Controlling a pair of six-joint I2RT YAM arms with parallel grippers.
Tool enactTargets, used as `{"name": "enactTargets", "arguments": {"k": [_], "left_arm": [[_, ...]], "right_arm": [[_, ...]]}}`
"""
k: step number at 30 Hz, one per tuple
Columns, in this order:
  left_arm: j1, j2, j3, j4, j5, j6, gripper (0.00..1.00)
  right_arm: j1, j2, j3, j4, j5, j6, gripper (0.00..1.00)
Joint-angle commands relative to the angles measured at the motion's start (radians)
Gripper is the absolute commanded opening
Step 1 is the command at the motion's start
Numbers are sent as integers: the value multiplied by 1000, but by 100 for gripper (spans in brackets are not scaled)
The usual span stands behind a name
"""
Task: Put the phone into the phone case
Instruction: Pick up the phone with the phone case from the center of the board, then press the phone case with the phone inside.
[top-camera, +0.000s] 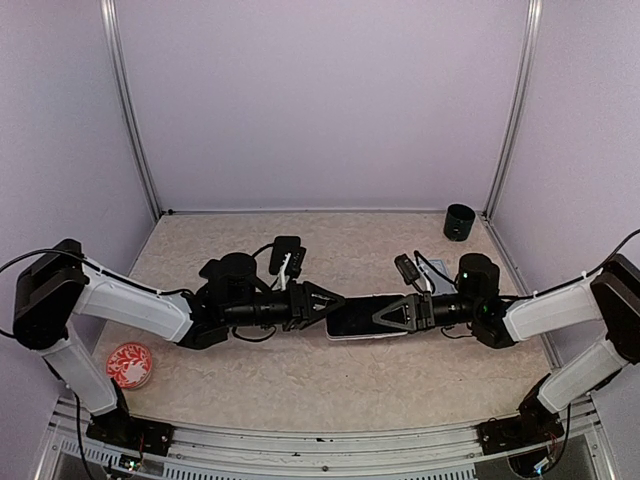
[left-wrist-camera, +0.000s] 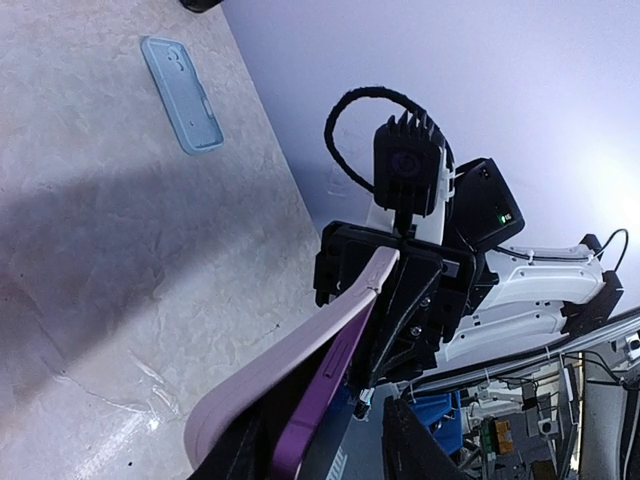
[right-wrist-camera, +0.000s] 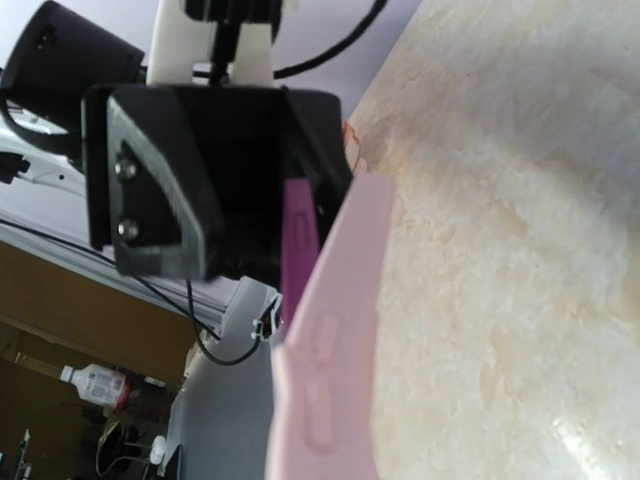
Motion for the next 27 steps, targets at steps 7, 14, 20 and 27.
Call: {"name": "enactTargets", "arguments": {"k": [7, 14, 20, 27], "left_arm": [[37, -124, -68, -20, -46, 43, 40], [50, -139, -99, -2, -33, 48, 41], [53, -141, -100, -6, -18, 66, 42], [47, -103, -87, 55, 64, 78, 49]], "right_arm": [[-17, -55, 2, -46, -17, -47, 9], [-16, -85, 7, -56, -51, -91, 8], [-15, -101, 4, -49, -87, -116, 8], [-15, -104, 3, -17, -145, -140, 8]]}}
